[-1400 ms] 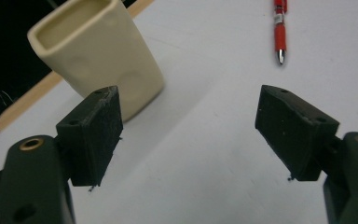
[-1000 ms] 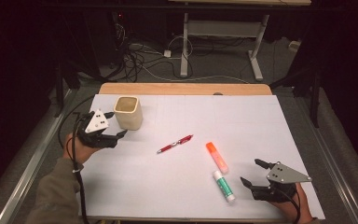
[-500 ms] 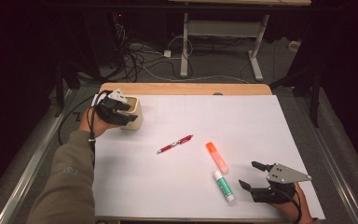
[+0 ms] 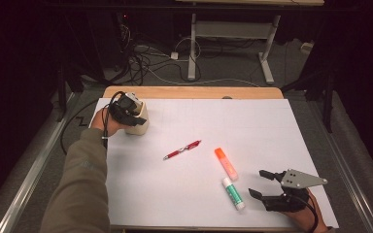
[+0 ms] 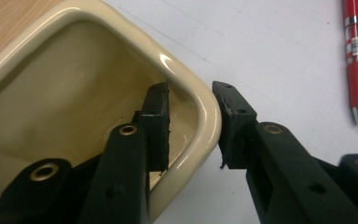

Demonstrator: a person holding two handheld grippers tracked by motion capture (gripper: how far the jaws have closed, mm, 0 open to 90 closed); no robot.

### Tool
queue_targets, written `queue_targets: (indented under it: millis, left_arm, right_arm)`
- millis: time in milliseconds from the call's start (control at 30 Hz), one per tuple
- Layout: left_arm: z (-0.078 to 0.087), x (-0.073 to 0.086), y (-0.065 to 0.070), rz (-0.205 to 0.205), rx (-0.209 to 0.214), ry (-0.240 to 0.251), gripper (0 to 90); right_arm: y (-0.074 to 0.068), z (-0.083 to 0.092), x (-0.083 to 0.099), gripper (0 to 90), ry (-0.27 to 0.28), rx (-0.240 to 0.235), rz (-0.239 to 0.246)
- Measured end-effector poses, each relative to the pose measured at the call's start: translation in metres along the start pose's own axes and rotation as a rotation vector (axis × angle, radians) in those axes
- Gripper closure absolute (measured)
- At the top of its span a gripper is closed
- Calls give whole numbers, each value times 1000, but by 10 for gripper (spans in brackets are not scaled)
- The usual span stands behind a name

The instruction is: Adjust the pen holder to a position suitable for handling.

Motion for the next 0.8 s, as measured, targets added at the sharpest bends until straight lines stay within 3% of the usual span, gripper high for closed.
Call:
queue_targets:
  millis: [133, 400, 700, 800]
  left_arm:
    - [2, -2, 0, 21, 21, 31, 683]
    - [-1, -13, 13, -2, 23, 45, 714]
    - [-29, -50, 55, 36, 18, 69, 711]
    - [-39, -63, 67, 78, -4, 65, 711]
  right_arm:
    - [2, 0, 1, 270, -1, 3, -8]
    - [2, -2, 2, 270, -12, 5, -9]
    - [1, -2, 2, 270, -14, 11, -4]
    - [3, -1, 3, 270, -17, 18, -9]
Point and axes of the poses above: each handheld gripper's, and its own axes: z roughly backward along the jaws, x roughly out of its underside, y roughly to its right, the point moved 10 cm from there along -z, roughly forward along the jaws, and after that the axes turned 10 degrees about y, right-handed, at the moved point
